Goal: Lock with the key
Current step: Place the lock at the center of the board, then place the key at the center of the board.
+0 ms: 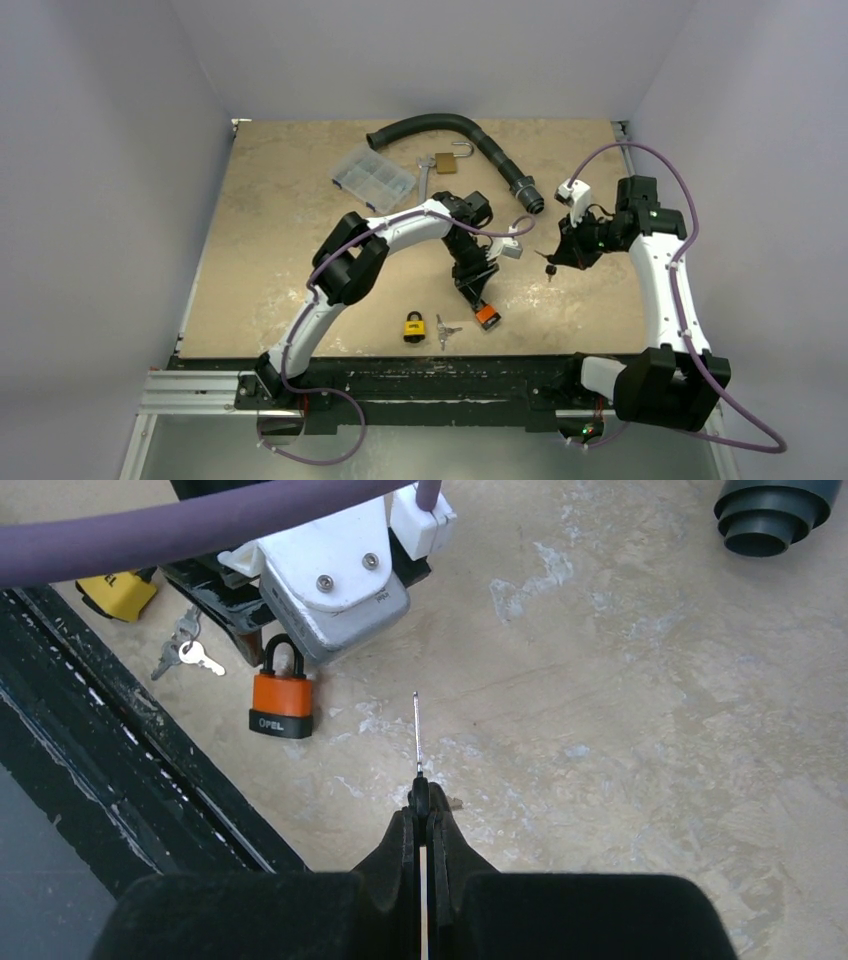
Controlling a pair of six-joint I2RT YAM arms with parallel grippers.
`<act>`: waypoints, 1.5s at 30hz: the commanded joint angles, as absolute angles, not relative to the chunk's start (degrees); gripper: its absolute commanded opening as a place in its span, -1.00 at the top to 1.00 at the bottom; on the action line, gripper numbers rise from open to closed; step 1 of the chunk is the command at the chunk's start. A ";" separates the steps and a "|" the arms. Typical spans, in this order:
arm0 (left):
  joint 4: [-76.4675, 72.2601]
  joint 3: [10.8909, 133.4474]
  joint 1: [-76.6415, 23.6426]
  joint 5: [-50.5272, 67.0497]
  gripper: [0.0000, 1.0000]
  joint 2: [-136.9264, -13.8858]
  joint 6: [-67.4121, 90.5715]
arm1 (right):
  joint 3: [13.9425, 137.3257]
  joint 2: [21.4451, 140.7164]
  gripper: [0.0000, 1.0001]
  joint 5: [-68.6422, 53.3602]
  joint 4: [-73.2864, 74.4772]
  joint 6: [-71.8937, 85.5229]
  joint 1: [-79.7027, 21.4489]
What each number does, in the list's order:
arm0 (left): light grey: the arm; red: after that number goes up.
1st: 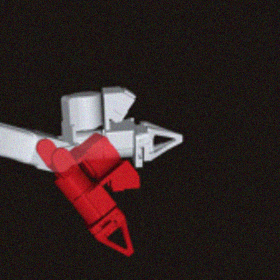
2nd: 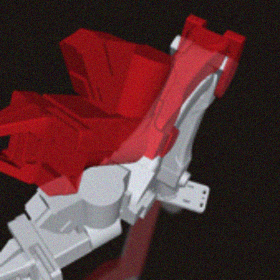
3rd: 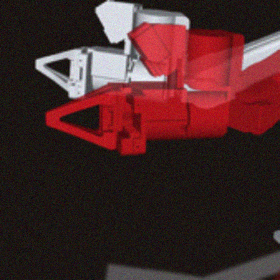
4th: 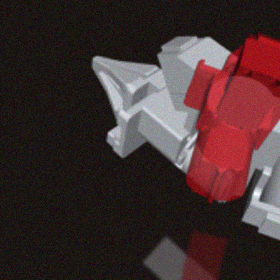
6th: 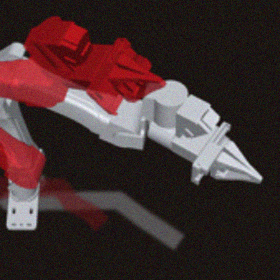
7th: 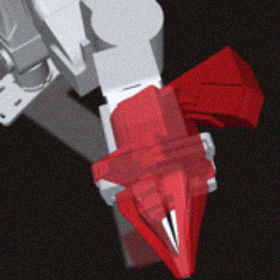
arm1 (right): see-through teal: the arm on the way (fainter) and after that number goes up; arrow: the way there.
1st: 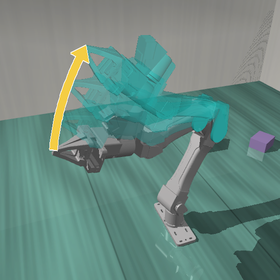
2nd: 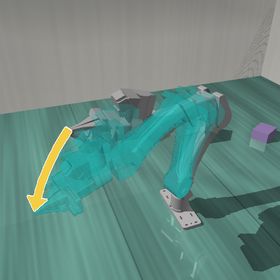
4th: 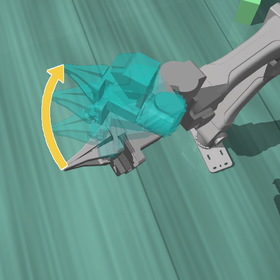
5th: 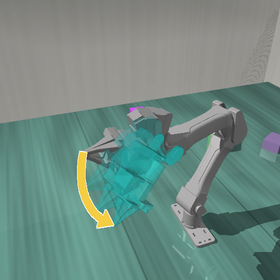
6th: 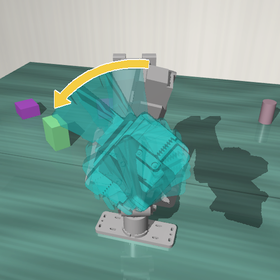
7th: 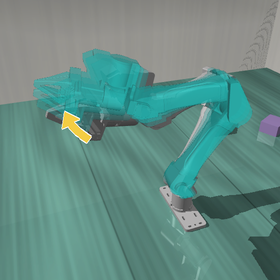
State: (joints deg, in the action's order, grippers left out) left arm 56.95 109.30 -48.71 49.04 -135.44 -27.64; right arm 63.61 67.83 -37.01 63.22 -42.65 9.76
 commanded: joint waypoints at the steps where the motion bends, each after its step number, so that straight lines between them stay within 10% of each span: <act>1: 57.09 111.66 -47.24 52.75 0.15 -133.68 -28.10 | 63.89 68.39 1.00 -39.34 62.69 -43.99 9.89; 12: 48.43 104.86 -37.38 55.19 -0.88 -117.19 -17.92 | 60.74 72.08 1.00 -42.57 58.45 -42.56 6.55; 27: 37.30 86.37 -31.90 47.72 -1.00 -90.42 -12.15 | 59.49 83.68 1.00 -35.45 64.02 -52.37 -4.71; 45: 36.33 85.64 -31.81 48.71 -1.00 -91.09 -11.42 | 60.84 94.90 1.00 -36.42 57.90 -46.97 -9.84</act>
State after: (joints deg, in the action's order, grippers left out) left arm 38.22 84.99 -32.21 47.68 -91.22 -12.36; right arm 59.42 95.79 -34.61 61.49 -49.80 -9.74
